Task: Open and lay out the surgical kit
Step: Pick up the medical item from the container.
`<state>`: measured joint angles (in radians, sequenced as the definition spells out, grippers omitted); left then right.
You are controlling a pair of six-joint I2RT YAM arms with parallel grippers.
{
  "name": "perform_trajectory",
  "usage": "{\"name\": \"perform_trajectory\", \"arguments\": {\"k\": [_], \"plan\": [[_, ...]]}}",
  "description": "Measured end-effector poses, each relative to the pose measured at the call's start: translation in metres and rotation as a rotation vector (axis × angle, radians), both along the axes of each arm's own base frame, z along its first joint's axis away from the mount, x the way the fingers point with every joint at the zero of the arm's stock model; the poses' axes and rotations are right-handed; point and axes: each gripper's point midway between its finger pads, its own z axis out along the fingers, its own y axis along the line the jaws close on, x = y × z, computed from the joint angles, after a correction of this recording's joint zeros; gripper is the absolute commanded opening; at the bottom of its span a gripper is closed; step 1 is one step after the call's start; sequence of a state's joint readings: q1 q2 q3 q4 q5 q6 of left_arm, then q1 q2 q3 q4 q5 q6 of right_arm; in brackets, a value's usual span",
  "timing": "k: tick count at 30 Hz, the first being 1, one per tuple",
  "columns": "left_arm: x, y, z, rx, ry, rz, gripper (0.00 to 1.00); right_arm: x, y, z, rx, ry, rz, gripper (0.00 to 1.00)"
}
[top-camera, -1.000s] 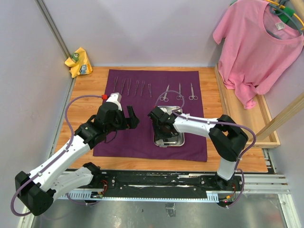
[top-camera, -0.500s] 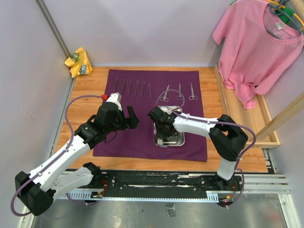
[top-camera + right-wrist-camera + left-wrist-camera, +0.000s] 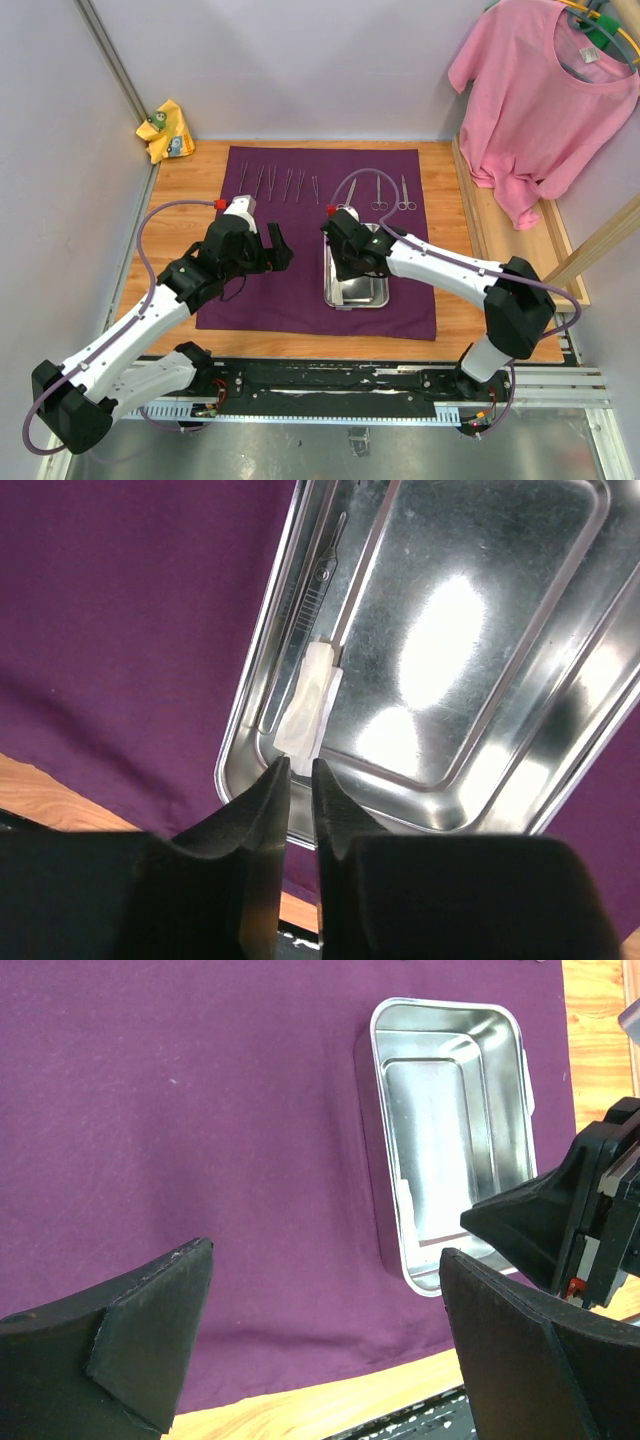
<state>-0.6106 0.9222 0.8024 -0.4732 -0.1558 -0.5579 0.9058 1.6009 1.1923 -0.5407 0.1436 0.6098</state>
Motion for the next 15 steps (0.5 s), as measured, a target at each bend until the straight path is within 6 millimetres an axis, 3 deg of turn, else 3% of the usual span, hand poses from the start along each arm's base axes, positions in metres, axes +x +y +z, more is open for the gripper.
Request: {"name": "perform_trajectory", "arguments": {"k": [6, 15], "plan": [[0.0, -0.001, -0.003, 0.006, 0.009, -0.001, 0.99, -0.003, 0.005, -0.014, 0.0, 0.041, 0.029, 0.28], [0.001, 0.0, -0.004, 0.008, 0.01, 0.001, 0.99, -0.003, 0.011, -0.059, -0.056, 0.111, 0.036, 0.27]]}}
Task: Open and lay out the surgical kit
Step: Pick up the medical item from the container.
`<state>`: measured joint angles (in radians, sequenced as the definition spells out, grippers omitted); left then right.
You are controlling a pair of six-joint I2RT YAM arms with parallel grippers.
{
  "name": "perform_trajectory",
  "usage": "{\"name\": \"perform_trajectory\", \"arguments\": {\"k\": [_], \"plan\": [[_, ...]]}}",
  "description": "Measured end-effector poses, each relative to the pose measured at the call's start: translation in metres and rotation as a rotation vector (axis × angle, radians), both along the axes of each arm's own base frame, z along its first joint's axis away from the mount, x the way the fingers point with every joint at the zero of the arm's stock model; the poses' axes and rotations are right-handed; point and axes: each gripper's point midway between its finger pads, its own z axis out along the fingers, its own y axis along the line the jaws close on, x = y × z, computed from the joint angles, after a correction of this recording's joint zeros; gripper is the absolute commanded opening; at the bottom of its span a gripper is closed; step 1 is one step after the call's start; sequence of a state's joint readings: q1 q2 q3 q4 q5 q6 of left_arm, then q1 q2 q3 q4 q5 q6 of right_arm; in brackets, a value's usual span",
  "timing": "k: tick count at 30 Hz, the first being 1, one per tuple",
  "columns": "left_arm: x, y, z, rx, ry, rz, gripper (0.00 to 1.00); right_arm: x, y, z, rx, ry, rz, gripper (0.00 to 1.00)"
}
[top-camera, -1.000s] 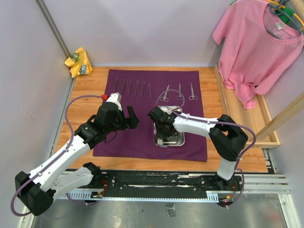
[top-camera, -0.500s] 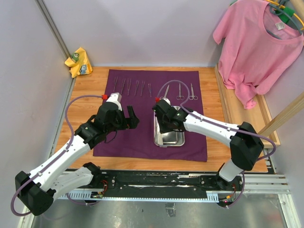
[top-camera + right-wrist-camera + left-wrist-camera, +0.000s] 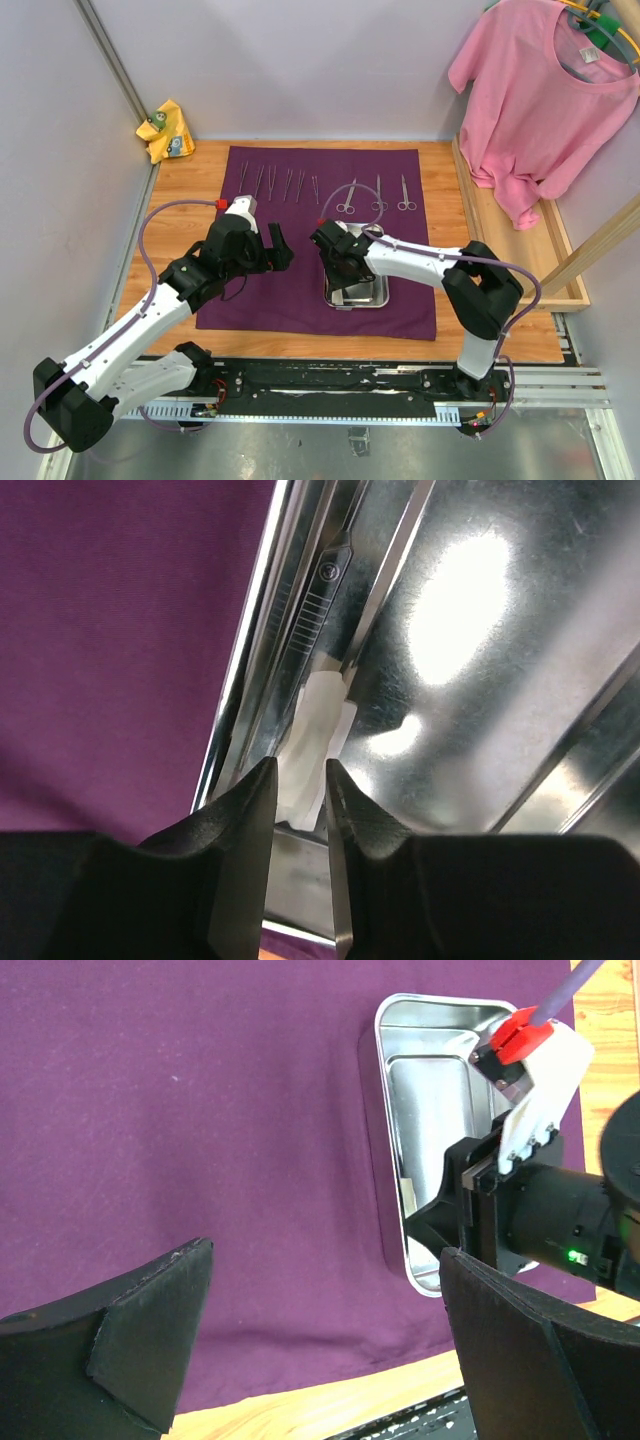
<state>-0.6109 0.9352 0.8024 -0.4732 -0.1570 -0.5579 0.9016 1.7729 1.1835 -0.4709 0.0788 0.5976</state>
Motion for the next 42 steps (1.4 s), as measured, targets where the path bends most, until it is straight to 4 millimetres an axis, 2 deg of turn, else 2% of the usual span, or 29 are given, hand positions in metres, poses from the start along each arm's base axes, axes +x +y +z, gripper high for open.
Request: {"name": "perform_trajectory", "arguments": {"k": [7, 18, 24, 28, 36, 39, 42], "plan": [[0.0, 0.001, 0.0, 0.002, -0.001, 0.003, 0.99, 0.003, -0.006, -0.014, -0.032, 0.024, -0.016, 0.23], [0.0, 0.0, 0.0, 0.001, -0.001, 0.003, 0.99, 0.006, -0.005, -0.018, -0.033, 0.029, -0.025, 0.01], [0.0, 0.0, 0.0, 0.001, -0.001, 0.003, 0.99, 0.007, -0.004, -0.016, -0.027, 0.024, -0.024, 0.01], [0.0, 0.0, 0.0, 0.001, -0.001, 0.003, 0.99, 0.007, -0.005, -0.006, -0.014, 0.009, -0.02, 0.01], [0.0, 0.0, 0.0, 0.001, -0.001, 0.003, 0.99, 0.017, -0.009, 0.032, 0.046, -0.053, -0.026, 0.01], [0.0, 0.0, 0.0, 0.002, -0.001, 0.003, 0.99, 0.028, -0.025, 0.046, 0.057, -0.074, -0.054, 0.01], [0.0, 0.0, 0.0, 0.002, -0.001, 0.003, 0.99, 0.045, -0.056, 0.064, 0.072, -0.106, -0.109, 0.01]]}}
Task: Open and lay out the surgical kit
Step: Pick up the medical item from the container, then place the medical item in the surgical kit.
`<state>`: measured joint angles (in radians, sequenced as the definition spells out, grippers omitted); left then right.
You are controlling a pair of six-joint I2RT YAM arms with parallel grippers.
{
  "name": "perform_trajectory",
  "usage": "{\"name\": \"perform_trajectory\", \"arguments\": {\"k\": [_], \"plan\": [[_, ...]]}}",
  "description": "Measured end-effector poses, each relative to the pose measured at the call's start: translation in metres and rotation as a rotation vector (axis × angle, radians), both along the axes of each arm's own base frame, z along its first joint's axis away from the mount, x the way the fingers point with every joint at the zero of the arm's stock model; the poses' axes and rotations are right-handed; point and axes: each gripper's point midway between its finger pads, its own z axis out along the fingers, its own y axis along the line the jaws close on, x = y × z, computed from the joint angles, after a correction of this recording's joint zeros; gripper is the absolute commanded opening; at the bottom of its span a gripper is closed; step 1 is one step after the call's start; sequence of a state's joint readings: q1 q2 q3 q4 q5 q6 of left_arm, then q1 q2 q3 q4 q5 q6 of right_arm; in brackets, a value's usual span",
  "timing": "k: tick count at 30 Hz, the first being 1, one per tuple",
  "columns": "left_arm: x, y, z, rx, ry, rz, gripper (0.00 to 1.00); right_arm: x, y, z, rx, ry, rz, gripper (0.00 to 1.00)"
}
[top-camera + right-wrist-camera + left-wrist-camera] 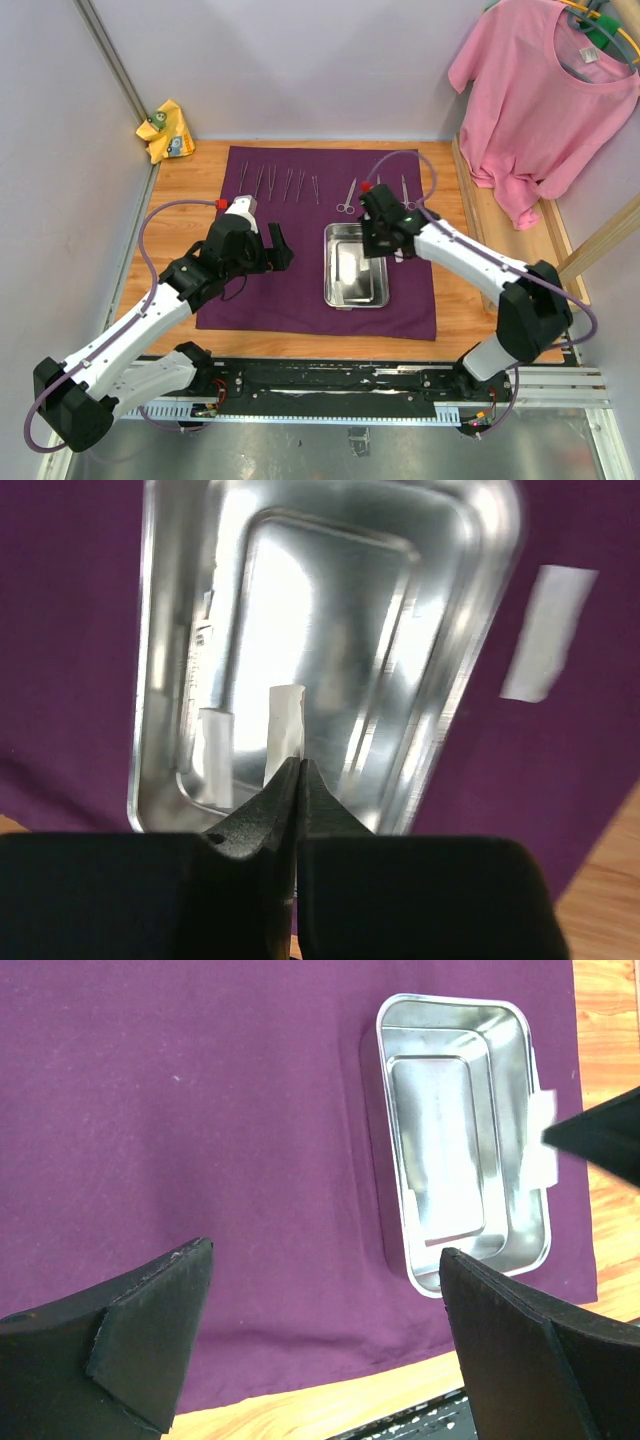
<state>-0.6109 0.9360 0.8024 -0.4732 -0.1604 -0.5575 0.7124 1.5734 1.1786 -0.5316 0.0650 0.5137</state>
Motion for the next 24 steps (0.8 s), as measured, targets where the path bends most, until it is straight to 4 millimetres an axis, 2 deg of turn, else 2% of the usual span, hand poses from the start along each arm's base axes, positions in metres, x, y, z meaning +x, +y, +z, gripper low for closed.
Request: {"name": "perform_trajectory", "arguments": {"k": [5, 9, 14, 18, 20, 24], "plan": [[0.0, 0.0, -0.001, 0.002, 0.004, 0.0, 0.99, 0.031, -0.071, 0.024, 0.0, -0.05, -0.137, 0.01], [0.0, 0.0, -0.002, 0.004, 0.007, 0.0, 0.99, 0.046, -0.115, 0.018, -0.047, -0.038, -0.209, 0.01], [0.001, 0.0, -0.004, 0.01, 0.013, 0.0, 0.99, 0.054, -0.143, -0.017, -0.12, 0.055, -0.241, 0.01], [0.001, 0.001, -0.004, 0.015, 0.011, 0.003, 0.99, 0.057, -0.153, -0.046, -0.177, 0.137, -0.235, 0.01], [0.001, 0.001, -0.004, 0.017, 0.011, 0.004, 0.99, 0.059, -0.156, -0.054, -0.197, 0.155, -0.231, 0.01], [0.002, 0.001, -0.006, 0.019, 0.014, 0.004, 0.99, 0.066, -0.16, -0.058, -0.218, 0.158, -0.23, 0.01]]}}
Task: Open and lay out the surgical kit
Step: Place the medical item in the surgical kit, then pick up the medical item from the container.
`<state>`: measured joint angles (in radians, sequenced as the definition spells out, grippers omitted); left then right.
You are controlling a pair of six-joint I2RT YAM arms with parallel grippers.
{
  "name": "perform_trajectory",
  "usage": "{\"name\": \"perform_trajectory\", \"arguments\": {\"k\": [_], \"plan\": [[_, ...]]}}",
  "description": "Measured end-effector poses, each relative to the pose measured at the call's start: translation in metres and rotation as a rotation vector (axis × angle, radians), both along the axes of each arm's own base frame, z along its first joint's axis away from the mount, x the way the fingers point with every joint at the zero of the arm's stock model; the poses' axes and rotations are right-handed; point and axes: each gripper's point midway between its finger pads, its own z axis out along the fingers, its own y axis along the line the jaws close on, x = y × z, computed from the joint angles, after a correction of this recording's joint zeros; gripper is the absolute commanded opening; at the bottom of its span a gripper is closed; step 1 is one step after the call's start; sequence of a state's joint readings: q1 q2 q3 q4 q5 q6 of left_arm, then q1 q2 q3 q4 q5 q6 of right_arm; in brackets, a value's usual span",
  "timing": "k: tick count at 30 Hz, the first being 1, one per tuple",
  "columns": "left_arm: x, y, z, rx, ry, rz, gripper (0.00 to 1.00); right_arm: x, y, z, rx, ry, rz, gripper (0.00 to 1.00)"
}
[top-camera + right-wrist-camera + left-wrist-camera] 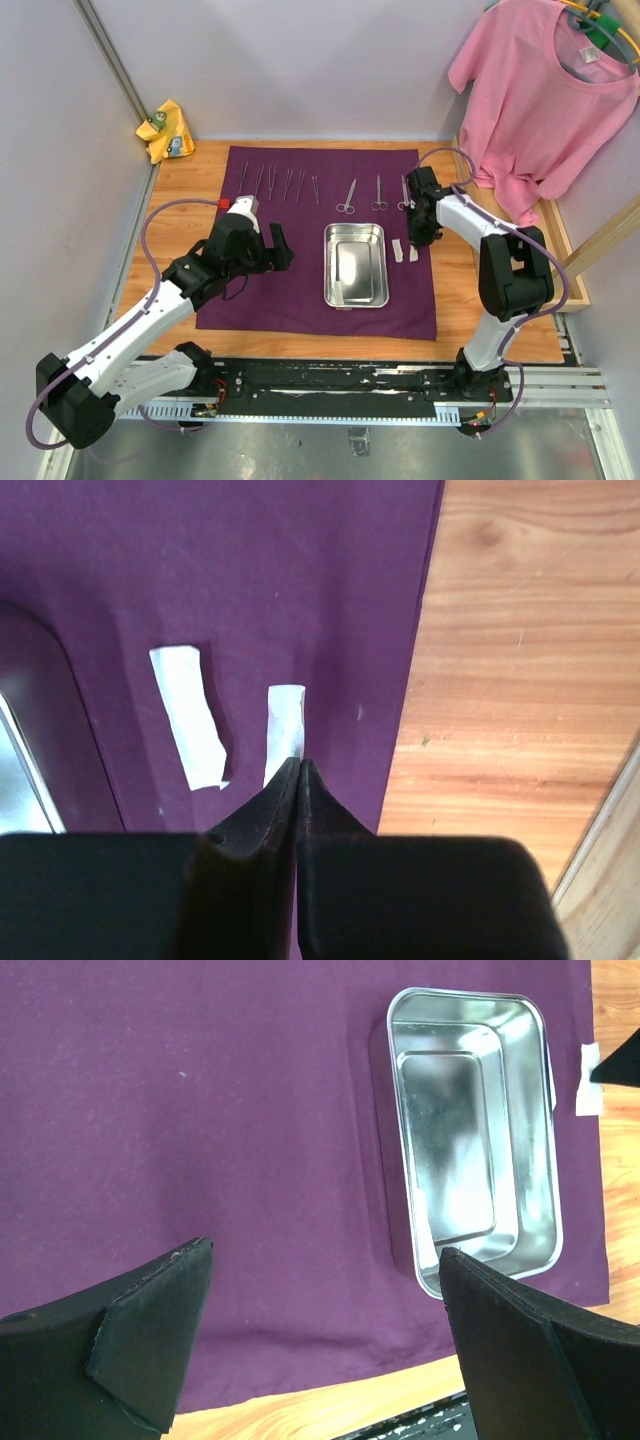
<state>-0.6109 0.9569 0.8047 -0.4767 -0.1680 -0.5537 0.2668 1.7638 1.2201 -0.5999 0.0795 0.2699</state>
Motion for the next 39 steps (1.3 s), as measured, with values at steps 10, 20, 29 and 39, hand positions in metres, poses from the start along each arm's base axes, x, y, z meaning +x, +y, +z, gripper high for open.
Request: {"name": "perform_trajectory", "arguments": {"k": [10, 20, 29, 39], "plan": [[0.002, -0.001, 0.0, 0.008, 0.001, -0.004, 0.99, 0.011, -0.007, -0.009, -0.025, 0.011, -0.004, 0.16], [0.002, -0.001, -0.001, 0.012, 0.002, -0.003, 0.99, 0.009, -0.007, 0.008, -0.037, -0.017, 0.003, 0.26], [0.004, -0.001, 0.003, 0.011, -0.007, -0.001, 0.99, -0.046, 0.084, 0.119, 0.165, -0.303, 0.179, 0.4], [0.003, 0.0, 0.008, 0.001, -0.021, -0.001, 0.99, -0.112, 0.156, 0.033, 0.19, -0.033, 0.27, 0.57]]}}
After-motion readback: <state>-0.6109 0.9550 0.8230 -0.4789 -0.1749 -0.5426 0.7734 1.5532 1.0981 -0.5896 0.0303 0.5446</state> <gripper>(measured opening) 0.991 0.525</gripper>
